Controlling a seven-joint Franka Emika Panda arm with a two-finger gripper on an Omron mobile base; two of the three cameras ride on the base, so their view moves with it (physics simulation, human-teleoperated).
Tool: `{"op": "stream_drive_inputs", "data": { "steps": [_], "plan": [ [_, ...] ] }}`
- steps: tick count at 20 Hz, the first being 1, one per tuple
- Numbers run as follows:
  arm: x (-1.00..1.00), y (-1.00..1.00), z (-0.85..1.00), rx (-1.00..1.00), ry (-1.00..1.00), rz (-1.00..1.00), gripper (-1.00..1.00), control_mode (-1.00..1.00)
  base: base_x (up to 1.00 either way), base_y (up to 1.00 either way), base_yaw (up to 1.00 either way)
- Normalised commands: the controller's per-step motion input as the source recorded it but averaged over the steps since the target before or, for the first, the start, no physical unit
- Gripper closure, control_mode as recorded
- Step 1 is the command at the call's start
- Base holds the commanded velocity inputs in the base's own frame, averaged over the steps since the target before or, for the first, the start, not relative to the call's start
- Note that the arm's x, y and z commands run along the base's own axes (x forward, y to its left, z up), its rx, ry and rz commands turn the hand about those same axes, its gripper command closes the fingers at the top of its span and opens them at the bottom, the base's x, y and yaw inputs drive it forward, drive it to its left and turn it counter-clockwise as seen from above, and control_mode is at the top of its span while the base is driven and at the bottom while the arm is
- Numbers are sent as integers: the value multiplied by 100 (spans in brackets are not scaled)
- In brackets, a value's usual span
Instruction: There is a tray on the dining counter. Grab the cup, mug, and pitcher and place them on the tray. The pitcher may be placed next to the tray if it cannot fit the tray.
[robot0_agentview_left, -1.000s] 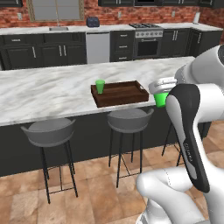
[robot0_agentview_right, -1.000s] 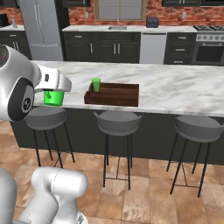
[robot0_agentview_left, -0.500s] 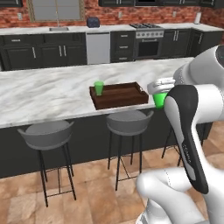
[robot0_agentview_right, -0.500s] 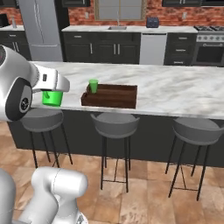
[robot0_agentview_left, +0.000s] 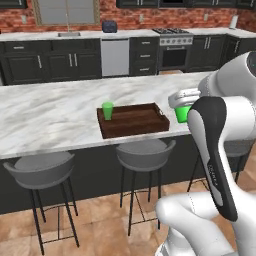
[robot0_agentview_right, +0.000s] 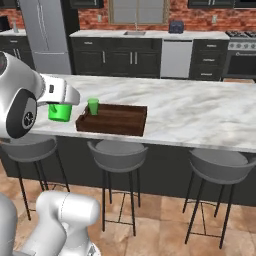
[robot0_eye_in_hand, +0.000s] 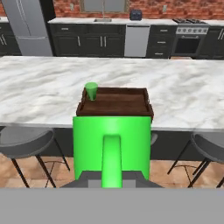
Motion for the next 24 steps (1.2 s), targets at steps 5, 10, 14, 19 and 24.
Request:
{"op": "stream_drive_inputs", "data": {
  "steps": [5,10,14,19,24],
  "plan": [
    [0,0,0,0,0,0,100,100,55,-40,9],
    [0,0,0,0,0,0,100,100,51,-20,6],
    [0,0,0,0,0,0,100,100,48,-5,4],
    [0,0,0,0,0,0,100,100,43,0,3],
    [0,0,0,0,0,0,100,100,6,0,2]
  ]
}}
